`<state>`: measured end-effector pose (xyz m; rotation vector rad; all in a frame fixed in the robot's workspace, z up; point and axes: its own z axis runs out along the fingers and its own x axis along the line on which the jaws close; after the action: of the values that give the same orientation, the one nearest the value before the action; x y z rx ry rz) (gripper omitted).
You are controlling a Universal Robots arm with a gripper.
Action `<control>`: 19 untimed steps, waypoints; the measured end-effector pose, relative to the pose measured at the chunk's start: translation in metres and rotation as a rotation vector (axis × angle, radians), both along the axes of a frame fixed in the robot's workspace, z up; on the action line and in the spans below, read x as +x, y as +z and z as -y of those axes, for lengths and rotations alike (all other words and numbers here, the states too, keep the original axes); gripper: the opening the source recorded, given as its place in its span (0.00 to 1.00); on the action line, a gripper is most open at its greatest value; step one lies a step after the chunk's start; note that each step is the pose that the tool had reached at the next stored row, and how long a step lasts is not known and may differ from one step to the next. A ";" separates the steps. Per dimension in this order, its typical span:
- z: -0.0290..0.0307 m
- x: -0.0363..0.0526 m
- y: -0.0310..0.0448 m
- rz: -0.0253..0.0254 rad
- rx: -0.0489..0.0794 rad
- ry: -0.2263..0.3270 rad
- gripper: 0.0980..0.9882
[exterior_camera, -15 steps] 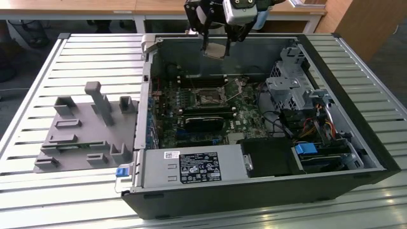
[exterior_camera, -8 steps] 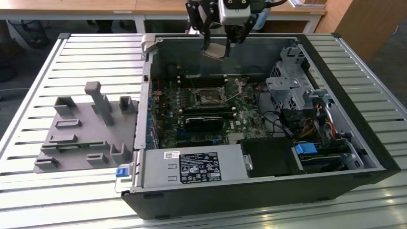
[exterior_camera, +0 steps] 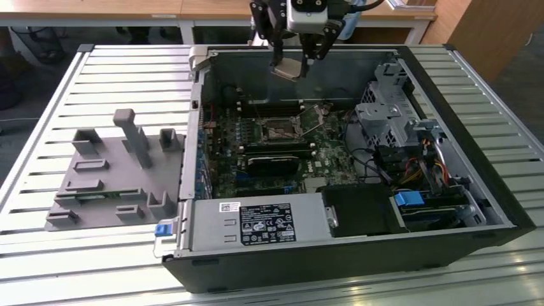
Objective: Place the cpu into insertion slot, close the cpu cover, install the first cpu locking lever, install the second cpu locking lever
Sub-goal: 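Place the cpu into insertion slot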
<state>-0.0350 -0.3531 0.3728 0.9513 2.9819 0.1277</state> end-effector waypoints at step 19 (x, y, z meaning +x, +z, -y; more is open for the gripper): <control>0.0000 0.0000 -0.0018 -0.0001 -0.004 -0.293 0.48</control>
<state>-0.0350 -0.3531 0.3710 1.3715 2.7996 0.1183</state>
